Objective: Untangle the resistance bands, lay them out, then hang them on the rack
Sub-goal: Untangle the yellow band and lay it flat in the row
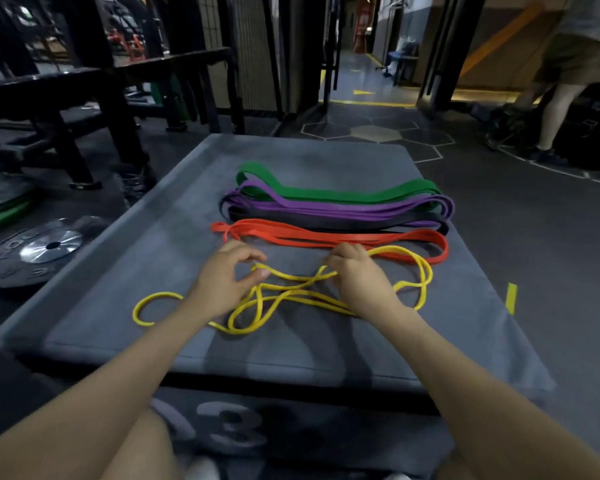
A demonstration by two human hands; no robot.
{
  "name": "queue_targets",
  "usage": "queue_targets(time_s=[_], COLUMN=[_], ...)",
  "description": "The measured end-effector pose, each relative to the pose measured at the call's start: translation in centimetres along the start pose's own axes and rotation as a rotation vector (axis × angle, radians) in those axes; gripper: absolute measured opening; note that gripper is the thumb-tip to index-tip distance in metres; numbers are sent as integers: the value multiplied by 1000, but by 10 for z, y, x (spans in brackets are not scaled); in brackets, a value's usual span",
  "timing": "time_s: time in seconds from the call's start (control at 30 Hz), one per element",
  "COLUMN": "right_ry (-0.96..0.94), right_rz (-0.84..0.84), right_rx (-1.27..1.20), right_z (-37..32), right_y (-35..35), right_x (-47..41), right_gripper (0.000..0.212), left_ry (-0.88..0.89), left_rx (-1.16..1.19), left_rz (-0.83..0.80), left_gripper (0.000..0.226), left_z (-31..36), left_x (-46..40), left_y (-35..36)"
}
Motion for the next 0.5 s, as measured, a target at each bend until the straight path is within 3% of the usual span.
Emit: queue_targets(time_s=[0.17,0.37,0.43,0.5], right_ry=[-103,-95,-66,-38], right_rz=[-191,-354,-370,-377], right_rx=[-61,21,49,68], right_z=[-39,-46,-42,-41], right_y=[39,58,60,62], right_x=[-22,-34,-33,-32], right_gripper=[49,19,15,23], left_ry=[-164,-252,-250,-246], left_rx=[78,14,-22,-98], left_rz=[75,-271,-306,-300], left_gripper=[19,23,21,18], left_z=[-30,-48,-49,-50], left_x=[23,53,57,56], left_y=[-14,3,2,-2])
Point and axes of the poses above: each hand's wrist, its own x-axis away from the middle knuckle, its own y-axis out of the palm, z = x × y, the point moved 10 cm from there along -x, towards the middle knuckle, and after that the axes turned 2 degrees about y, right-handed, at the moved point
